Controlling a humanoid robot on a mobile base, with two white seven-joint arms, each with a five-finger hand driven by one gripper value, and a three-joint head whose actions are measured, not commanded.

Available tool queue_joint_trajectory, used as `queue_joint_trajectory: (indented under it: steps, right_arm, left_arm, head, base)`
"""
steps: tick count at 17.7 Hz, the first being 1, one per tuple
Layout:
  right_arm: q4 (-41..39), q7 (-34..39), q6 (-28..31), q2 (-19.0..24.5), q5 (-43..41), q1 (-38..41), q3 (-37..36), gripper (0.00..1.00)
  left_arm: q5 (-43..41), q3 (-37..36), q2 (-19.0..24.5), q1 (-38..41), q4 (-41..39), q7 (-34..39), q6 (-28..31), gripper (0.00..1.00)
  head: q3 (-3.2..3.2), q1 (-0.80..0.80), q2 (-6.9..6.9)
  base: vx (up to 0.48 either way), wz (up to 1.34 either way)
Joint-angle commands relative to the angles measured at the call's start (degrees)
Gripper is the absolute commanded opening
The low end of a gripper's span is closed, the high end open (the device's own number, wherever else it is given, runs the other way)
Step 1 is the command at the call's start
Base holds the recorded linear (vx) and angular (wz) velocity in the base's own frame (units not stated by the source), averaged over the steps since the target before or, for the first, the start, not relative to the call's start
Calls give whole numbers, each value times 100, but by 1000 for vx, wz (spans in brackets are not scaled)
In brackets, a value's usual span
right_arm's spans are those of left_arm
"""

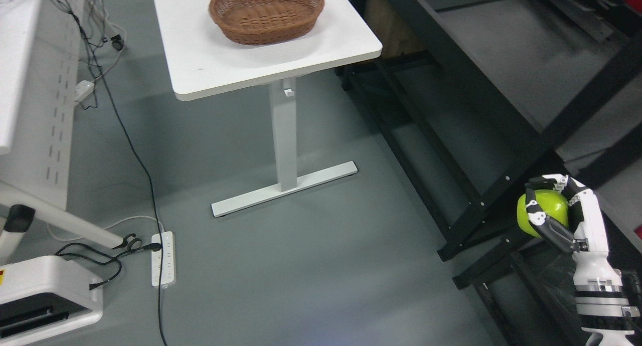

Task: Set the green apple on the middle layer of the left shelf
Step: 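Turn and drive toward the black shelf holding the apple, then move the held apple over the shelf's middle tier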

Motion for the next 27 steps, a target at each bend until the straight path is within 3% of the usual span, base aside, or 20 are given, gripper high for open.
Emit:
queue_joint_trajectory:
  steps: [1,14,27]
  right_arm:
    - [0,-11,23,5,1,-3,-5,5]
    - [0,-28,40,-4,1,-3,-40,5]
    - [0,-28,58,-4,1,-29,-31,5]
  left_arm:
    - [-2,0,100,-123,0,-3,1,100]
    - [-2,0,100,-123,0,-3,1,100]
    - [-2,0,100,-123,0,-3,1,100]
  head:
    - [0,0,0]
    - [0,0,0]
    - [0,0,0]
  base:
    - [-118,-633]
    - [-56,-663]
    - [127,-707]
